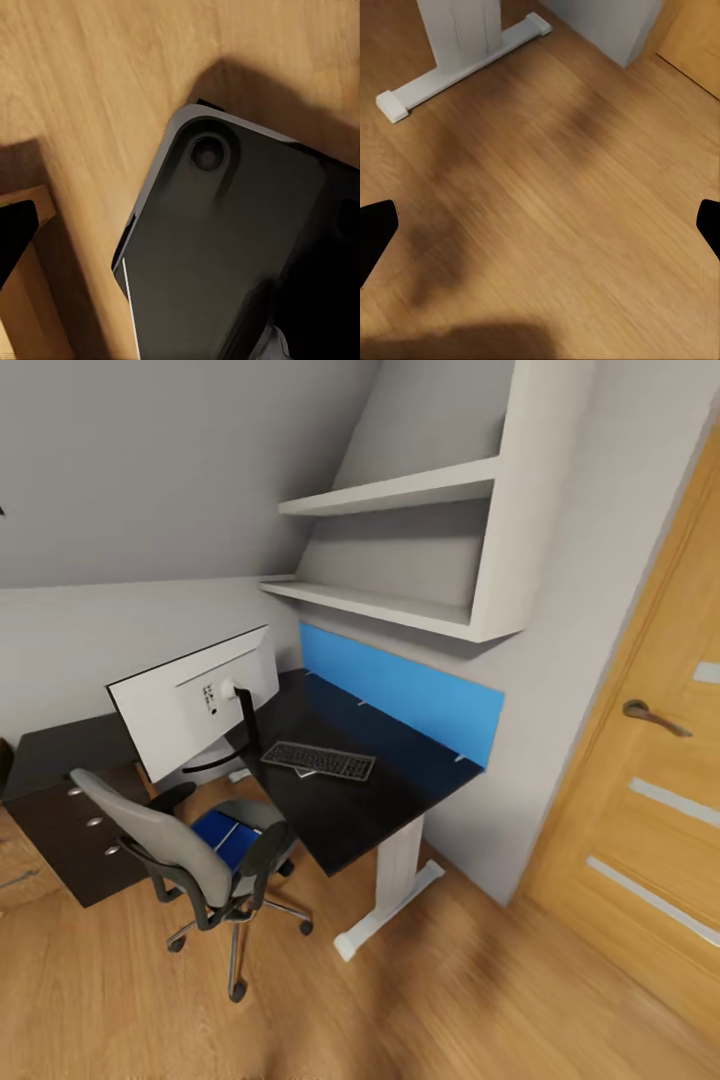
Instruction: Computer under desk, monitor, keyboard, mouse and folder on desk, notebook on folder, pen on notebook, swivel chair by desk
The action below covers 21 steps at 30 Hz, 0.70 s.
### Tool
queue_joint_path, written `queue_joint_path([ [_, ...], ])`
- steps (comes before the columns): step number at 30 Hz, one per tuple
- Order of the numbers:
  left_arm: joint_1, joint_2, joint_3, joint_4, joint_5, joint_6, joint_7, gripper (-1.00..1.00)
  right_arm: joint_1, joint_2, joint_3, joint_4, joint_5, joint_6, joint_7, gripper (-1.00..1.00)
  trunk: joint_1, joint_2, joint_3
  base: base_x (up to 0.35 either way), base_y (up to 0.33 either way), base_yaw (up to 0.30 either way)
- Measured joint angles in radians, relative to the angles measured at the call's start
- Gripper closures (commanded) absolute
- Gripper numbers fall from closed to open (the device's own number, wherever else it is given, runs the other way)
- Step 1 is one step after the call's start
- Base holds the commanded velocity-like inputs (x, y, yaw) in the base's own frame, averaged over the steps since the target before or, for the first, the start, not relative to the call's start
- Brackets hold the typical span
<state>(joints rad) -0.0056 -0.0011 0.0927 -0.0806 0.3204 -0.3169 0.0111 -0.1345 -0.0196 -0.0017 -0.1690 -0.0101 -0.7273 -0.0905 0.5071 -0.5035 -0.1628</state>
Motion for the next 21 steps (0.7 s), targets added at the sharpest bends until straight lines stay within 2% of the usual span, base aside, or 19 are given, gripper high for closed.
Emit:
queue_joint_path([
  [21,0.0,0.0,0.0,0.0,0.0,0.0,0.0,-1.0,0.0,-0.004,0.001,-0.002,0.001,-0.001,0.0,-1.0,0.0,0.0,0.0,0.0,0.0,0.287],
])
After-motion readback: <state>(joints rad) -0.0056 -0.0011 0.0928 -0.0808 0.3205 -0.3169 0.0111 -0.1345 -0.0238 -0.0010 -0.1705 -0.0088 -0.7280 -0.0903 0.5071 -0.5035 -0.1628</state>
